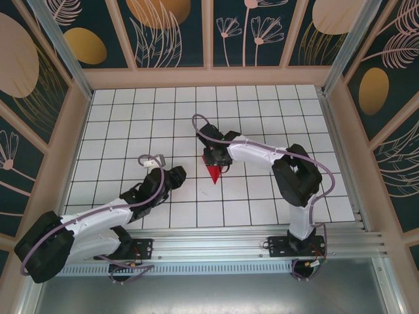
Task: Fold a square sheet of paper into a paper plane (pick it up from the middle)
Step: Move the paper plane to the center of the table.
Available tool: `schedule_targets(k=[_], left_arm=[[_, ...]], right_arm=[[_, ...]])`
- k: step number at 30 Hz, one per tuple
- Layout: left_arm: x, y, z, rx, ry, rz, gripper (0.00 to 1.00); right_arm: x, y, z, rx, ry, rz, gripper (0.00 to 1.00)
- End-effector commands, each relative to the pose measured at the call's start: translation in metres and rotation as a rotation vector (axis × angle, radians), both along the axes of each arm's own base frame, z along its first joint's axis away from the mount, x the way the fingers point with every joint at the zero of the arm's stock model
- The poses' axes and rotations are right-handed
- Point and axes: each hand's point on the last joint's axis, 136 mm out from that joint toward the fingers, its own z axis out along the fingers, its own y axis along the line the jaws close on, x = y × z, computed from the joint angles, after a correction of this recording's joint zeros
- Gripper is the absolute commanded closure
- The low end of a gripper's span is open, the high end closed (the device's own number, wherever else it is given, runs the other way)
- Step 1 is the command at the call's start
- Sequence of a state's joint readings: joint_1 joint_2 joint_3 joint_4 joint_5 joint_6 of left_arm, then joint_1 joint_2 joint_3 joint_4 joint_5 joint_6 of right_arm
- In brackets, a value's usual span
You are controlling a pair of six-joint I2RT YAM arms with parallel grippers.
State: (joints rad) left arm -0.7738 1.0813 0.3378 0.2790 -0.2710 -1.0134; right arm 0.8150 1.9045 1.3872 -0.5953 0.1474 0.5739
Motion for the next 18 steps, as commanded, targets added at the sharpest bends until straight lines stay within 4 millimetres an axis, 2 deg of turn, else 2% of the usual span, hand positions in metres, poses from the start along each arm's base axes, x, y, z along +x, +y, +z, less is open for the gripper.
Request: schedule_targets(k=[1,5,10,11,15,18], left_arm=[[0.007,0.000,0.009,0.019,-0.027,0.008,0.52],[0.009,-0.002,0.011,0.026,-0.032,0.003,0.52],[0.011,0.000,0.016,0.047,-0.055,0.003,0.52],[0.012,0.001,0.018,0.052,-0.063,0.006,0.52],[0.014,0.009,0.027,0.087,-0.106,0.027,0.50],[0.016,0.022,0.037,0.139,-0.151,0.068,0.43]], right_arm=[[0.002,-0.001,0.037,0.002,-0.073,0.007,0.63],[0.005,-0.007,0.062,-0.005,-0.149,-0.017,0.63],[0.008,-0.028,0.109,-0.005,-0.336,-0.086,0.62],[0.008,-0.034,0.117,0.000,-0.371,-0.103,0.59],[0.004,-0.072,0.150,0.006,-0.535,-0.212,0.53],[-0.002,-0.110,0.165,-0.011,-0.646,-0.314,0.39]])
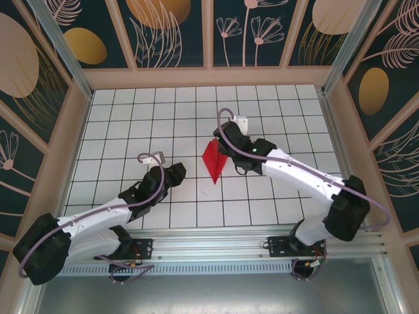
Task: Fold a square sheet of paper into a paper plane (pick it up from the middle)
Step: Move the paper plane to the center of the table, then reset both arms
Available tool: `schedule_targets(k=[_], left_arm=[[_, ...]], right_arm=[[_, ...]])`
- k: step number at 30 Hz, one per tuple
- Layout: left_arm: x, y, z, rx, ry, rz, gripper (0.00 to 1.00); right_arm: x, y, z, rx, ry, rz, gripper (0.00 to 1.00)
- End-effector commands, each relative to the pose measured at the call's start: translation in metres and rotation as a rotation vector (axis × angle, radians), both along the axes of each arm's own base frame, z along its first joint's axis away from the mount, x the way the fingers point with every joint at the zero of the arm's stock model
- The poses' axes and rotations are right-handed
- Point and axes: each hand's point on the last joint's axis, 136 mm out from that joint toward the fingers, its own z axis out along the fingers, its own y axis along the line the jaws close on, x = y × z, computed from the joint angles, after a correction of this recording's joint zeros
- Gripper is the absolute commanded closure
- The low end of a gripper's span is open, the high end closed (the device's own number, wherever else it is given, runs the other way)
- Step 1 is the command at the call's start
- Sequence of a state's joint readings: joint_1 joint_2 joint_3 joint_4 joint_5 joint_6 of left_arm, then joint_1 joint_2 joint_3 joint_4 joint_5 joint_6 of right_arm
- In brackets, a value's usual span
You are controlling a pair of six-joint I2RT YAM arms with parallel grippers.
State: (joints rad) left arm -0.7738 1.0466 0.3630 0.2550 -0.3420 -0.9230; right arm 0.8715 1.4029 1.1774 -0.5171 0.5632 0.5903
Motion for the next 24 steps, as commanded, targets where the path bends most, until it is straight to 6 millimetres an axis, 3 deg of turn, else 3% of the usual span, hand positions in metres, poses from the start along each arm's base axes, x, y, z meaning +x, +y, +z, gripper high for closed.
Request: schedule_targets(k=[1,3,7,10,18,24], left_arm=[[0.008,0.018,0.022,0.083,-0.089,0.061,0.41],[0.009,0.030,0.028,0.120,-0.127,0.097,0.35],[0.010,0.052,0.041,0.230,-0.201,0.164,0.14],[0.013,0.068,0.049,0.329,-0.230,0.214,0.02],[0.022,0.126,0.050,0.502,-0.240,0.422,0.02],[0.034,0.159,0.039,0.489,-0.206,0.487,0.01]], right_arm=[[0.003,-0.053,0.018,-0.037,-0.165,-0.189,0.34],[0.004,-0.082,0.013,-0.050,-0.183,-0.253,0.24],[0.004,-0.155,-0.013,-0.087,-0.144,-0.446,0.20],[0.001,-0.198,-0.025,-0.122,-0.169,-0.552,0.20],[-0.003,-0.265,-0.065,-0.166,-0.232,-0.665,0.11],[0.010,-0.277,-0.076,-0.134,-0.316,-0.583,0.10]])
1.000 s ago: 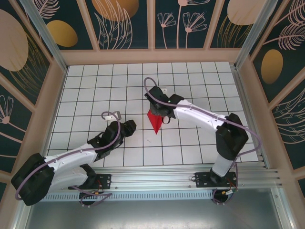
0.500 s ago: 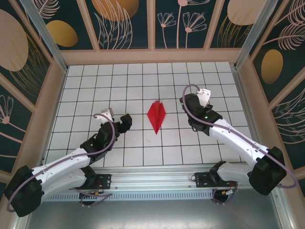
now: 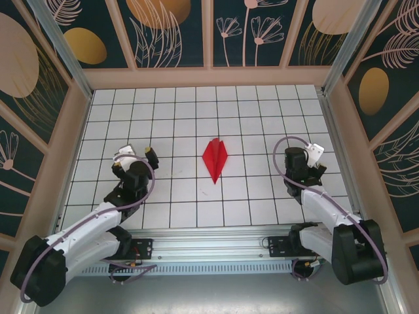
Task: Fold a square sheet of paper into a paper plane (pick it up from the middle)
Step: Reset both arms
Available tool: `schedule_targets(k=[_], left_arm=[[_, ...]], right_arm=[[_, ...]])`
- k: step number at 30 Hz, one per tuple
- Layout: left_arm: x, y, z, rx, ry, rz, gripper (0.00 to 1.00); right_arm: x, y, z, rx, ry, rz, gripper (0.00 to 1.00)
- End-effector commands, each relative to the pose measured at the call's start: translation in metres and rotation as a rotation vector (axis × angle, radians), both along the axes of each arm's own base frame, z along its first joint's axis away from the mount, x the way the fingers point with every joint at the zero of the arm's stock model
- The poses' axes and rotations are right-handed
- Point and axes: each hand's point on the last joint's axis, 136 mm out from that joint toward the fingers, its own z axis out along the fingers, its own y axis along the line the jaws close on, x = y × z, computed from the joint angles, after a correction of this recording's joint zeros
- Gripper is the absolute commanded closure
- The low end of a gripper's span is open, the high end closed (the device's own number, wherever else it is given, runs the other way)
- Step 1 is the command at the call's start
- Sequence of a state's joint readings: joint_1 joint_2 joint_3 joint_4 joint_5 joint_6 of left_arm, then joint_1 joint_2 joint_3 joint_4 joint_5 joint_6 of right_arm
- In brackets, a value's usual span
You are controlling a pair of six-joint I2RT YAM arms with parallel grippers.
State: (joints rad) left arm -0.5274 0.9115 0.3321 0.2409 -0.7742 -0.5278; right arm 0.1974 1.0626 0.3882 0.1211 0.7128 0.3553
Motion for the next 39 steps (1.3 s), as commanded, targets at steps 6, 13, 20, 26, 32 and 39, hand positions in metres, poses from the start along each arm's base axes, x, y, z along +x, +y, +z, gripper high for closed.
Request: schedule_targets(k=[6,13,20,26,32,39], left_arm=[[0.018,0.025,0.003,0.033,-0.005,0.048,0.02],[0.029,0.042,0.008,0.125,0.001,0.075,0.01],[0.035,0.058,0.013,0.181,-0.023,0.098,0.01],[0.037,0.067,0.001,0.196,-0.067,0.082,0.01],[0.041,0.071,-0.008,0.226,-0.103,0.056,0.02],[0.064,0.065,0.001,0.265,-0.176,0.014,0.01]], right_arm=[[0.032,0.004,-0.001,0.001,-0.164,0.182,0.10],[0.054,0.008,0.007,-0.006,-0.224,0.298,0.11],[0.071,0.025,0.017,-0.019,-0.284,0.458,0.13],[0.090,0.040,0.009,0.008,-0.235,0.554,0.16],[0.073,0.045,0.007,-0.025,-0.355,0.550,0.16],[0.075,0.041,0.004,-0.010,-0.346,0.534,0.01]])
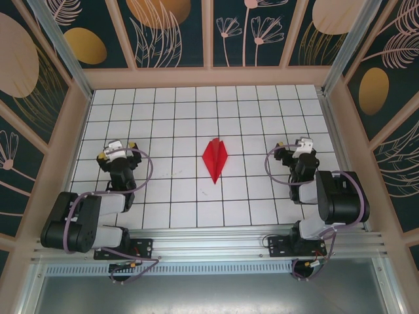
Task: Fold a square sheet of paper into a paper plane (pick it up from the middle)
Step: Reset both arms
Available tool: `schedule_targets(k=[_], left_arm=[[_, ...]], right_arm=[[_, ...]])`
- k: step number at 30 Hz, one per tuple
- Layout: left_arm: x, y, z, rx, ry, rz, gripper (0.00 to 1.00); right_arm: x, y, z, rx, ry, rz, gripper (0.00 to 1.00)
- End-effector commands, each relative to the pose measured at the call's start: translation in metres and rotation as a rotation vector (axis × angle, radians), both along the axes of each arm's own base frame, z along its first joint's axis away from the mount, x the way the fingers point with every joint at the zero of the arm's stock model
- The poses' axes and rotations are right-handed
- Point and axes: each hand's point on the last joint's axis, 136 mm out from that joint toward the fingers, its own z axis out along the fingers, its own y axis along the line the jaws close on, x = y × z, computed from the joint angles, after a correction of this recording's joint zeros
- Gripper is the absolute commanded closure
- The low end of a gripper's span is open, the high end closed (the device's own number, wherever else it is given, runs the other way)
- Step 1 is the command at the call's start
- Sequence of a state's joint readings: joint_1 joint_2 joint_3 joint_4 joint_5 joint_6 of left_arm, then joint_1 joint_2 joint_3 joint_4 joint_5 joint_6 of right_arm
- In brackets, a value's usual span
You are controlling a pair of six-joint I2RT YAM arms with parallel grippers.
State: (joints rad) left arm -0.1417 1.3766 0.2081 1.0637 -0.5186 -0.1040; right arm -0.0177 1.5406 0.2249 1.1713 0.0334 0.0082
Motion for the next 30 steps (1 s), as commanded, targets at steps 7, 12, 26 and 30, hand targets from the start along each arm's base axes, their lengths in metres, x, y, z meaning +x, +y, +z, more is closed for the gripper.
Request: schedule_targets(k=[7,12,26,30], left_arm=[[0.009,-0.001,0.023,-0.023,-0.195,-0.110,0.02],[0.016,0.007,0.015,-0.042,-0.153,-0.081,0.01],[0.015,0.006,0.016,-0.039,-0.160,-0.088,0.01],[0.015,0.006,0.016,-0.039,-0.159,-0.087,0.02]], right_arm=[[0.004,-0.002,0.022,0.007,-0.090,-0.006,0.01],[0.005,-0.001,0.022,0.008,-0.091,-0.004,0.01],[0.005,-0.001,0.022,0.008,-0.091,-0.004,0.01],[0.005,-0.001,0.022,0.007,-0.091,-0.003,0.01]])
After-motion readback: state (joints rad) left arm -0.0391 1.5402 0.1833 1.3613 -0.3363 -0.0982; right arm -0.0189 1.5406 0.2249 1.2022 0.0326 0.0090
